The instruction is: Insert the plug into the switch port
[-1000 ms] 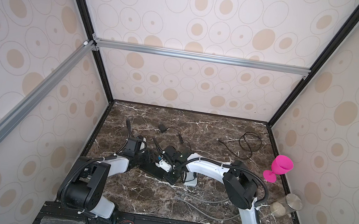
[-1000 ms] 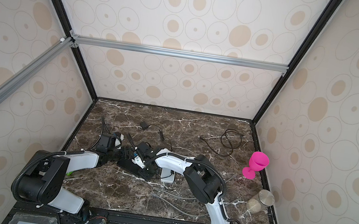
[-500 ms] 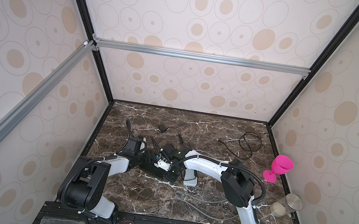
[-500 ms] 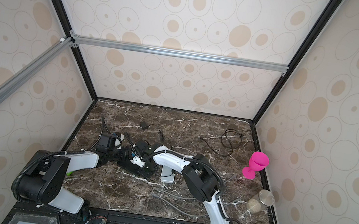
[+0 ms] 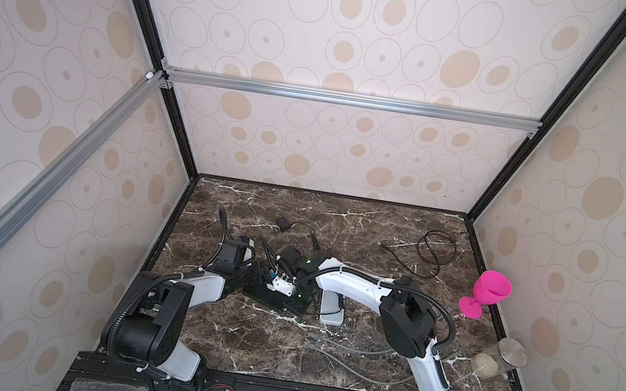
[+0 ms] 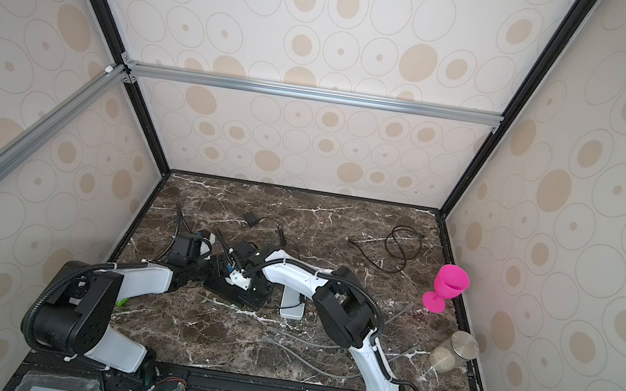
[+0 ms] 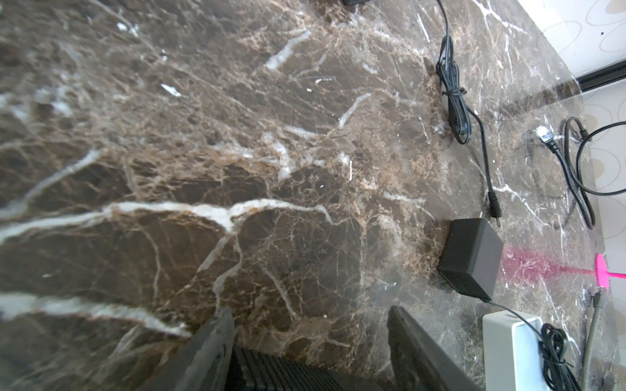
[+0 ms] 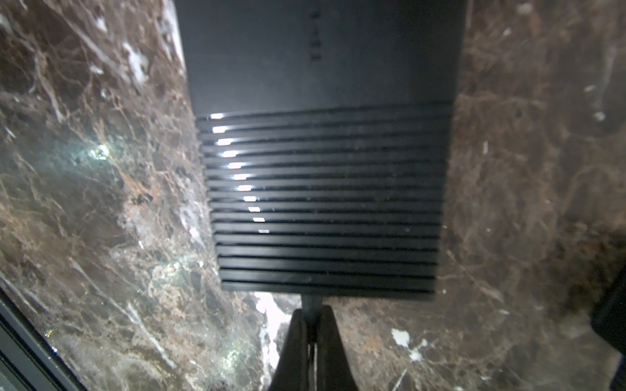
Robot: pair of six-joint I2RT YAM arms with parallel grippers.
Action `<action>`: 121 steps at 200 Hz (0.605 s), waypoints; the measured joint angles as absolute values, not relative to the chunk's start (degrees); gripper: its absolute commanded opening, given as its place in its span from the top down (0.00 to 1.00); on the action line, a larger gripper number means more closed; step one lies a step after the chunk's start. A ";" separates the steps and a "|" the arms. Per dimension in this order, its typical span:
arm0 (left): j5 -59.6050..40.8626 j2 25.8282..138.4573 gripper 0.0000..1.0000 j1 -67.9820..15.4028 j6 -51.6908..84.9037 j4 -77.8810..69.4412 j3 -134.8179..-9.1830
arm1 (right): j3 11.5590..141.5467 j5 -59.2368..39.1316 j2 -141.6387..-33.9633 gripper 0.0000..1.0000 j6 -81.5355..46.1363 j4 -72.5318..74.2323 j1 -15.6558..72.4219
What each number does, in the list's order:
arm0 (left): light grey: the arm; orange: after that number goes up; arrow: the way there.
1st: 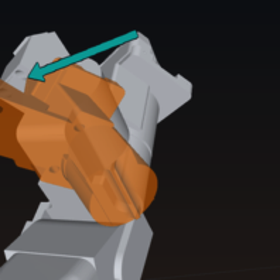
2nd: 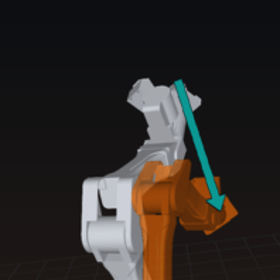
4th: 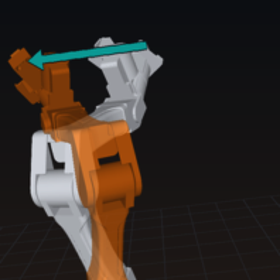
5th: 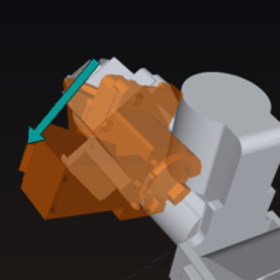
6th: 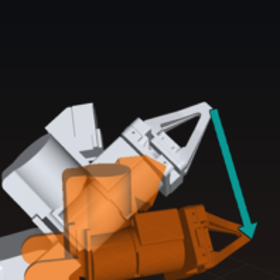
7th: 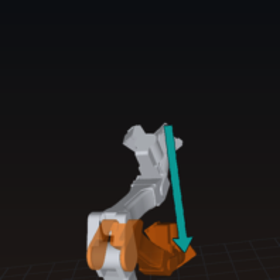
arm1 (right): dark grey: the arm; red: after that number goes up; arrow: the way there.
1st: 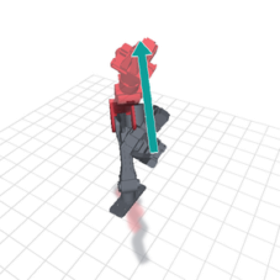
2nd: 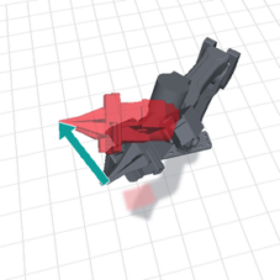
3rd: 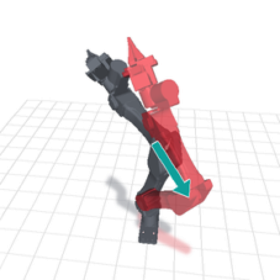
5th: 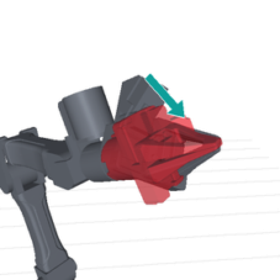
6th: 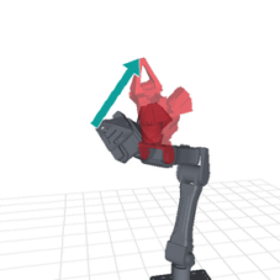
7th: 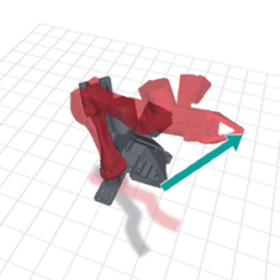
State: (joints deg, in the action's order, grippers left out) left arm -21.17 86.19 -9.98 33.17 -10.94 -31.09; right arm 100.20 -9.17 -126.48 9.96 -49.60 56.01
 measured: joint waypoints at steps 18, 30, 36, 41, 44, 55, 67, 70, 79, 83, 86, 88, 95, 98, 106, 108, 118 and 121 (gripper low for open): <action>-20.53 86.37 0.28 -9.85 33.19 -11.35 -31.09 | 101.71 -9.43 -127.35 1.00 9.98 -50.41 55.88; -20.16 86.46 0.28 -9.65 33.19 -11.57 -31.09 | 102.30 -9.63 -127.87 1.00 9.96 -50.50 55.83; -19.88 86.48 0.28 -9.61 33.19 -11.62 -31.09 | 102.52 -9.74 -128.05 1.00 9.93 -50.50 55.81; -19.64 86.48 0.28 -9.56 33.21 -11.66 -31.09 | 102.78 -9.89 -128.20 1.00 9.93 -50.57 55.79; -19.51 86.48 0.28 -9.54 33.21 -11.68 -31.09 | 103.00 -9.98 -128.33 1.00 9.93 -50.63 55.77; -19.00 86.48 0.28 -9.39 33.36 -11.75 -31.09 | 104.20 -10.17 -129.01 1.00 9.93 -51.44 55.72; -18.37 86.52 0.28 -8.95 33.74 -11.84 -31.11 | 107.02 -10.24 -130.39 1.00 9.96 -53.45 55.64; -18.22 86.52 0.29 -8.82 33.82 -11.92 -31.11 | 107.92 -10.31 -130.91 1.00 9.98 -53.98 55.61; -17.74 86.59 0.29 -8.47 34.28 -12.05 -31.11 | 110.52 -10.31 -132.25 1.00 10.20 -55.92 55.53; -17.39 86.65 0.29 -8.36 34.33 -12.16 -31.14 | 111.53 -10.31 -132.81 1.00 10.31 -56.64 55.48; -17.21 86.70 0.29 -8.25 34.48 -12.21 -31.16 | 112.40 -10.28 -133.23 1.00 10.37 -57.30 55.46; -17.10 86.70 0.29 -8.19 34.46 -12.25 -31.16 | 112.86 -10.28 -133.51 1.00 10.39 -57.63 55.44; -16.51 86.74 0.29 -8.08 34.59 -12.40 -31.16 | 114.19 -10.33 -134.23 1.00 10.44 -58.54 55.40; -16.34 86.78 0.28 -8.05 34.68 -12.49 -31.16 | 114.78 -10.37 -134.65 1.00 10.46 -58.98 55.37; -15.68 86.83 0.28 -7.97 34.72 -12.62 -31.16 | 115.66 -10.52 -135.24 1.00 10.46 -59.57 55.33; -15.53 86.83 0.29 -7.97 34.72 -12.62 -31.16 | 115.85 -10.59 -135.37 1.00 10.46 -59.66 55.31; -14.79 86.85 0.28 -7.97 34.72 -12.67 -31.14 | 116.66 -10.96 -136.03 1.00 10.37 -60.12 55.31; -14.68 86.85 0.29 -7.97 34.70 -12.69 -31.14 | 116.77 -11.05 -136.14 1.00 10.37 -60.14 55.31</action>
State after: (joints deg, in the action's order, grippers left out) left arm -14.68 86.85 -7.97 34.70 -12.69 -31.14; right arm 116.77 -11.05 -136.14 10.37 -60.14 55.31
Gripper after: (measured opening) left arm 0.713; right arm 0.055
